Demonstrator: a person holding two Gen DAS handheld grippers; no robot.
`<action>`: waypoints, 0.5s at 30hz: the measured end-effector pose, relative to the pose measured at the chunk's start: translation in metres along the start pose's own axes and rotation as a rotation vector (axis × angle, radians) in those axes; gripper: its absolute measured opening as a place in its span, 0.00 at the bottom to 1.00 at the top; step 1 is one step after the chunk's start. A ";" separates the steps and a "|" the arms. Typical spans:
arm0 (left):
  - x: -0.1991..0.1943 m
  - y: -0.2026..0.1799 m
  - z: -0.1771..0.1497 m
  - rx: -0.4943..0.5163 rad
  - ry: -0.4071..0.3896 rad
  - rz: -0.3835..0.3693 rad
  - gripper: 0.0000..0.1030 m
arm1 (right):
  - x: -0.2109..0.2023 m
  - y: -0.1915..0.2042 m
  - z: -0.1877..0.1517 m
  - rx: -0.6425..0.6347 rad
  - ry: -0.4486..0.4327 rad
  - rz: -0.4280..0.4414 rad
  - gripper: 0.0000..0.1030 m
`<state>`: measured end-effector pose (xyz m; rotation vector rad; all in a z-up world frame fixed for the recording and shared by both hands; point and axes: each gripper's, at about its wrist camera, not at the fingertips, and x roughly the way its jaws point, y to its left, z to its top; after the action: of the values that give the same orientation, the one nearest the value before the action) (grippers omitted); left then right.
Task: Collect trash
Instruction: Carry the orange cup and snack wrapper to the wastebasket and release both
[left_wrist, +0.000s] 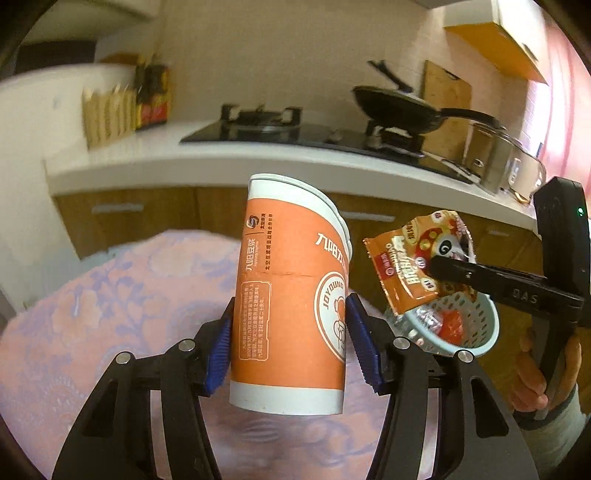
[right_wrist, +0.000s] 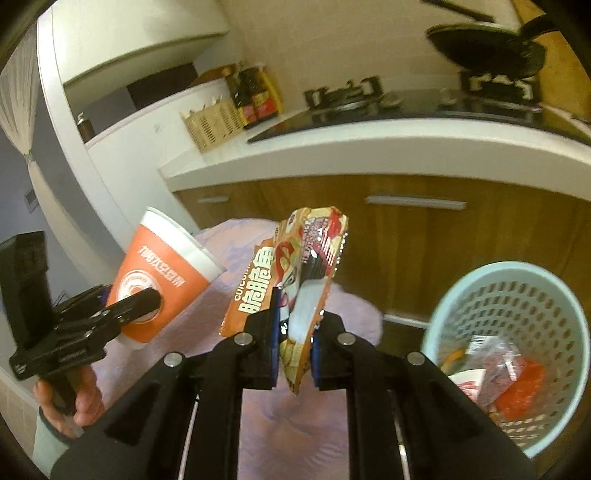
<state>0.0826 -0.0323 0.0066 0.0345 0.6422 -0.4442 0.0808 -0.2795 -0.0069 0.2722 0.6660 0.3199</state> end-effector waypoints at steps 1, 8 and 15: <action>-0.002 -0.011 0.003 0.008 -0.009 -0.004 0.53 | -0.007 -0.005 0.000 0.001 -0.012 -0.011 0.10; -0.008 -0.081 0.011 0.064 -0.071 -0.014 0.53 | -0.053 -0.043 -0.002 0.011 -0.084 -0.113 0.10; 0.002 -0.133 0.011 0.116 -0.086 -0.024 0.53 | -0.087 -0.081 -0.005 0.043 -0.143 -0.182 0.10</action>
<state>0.0362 -0.1551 0.0283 0.1170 0.5320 -0.5032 0.0292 -0.3854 0.0098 0.2703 0.5520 0.1107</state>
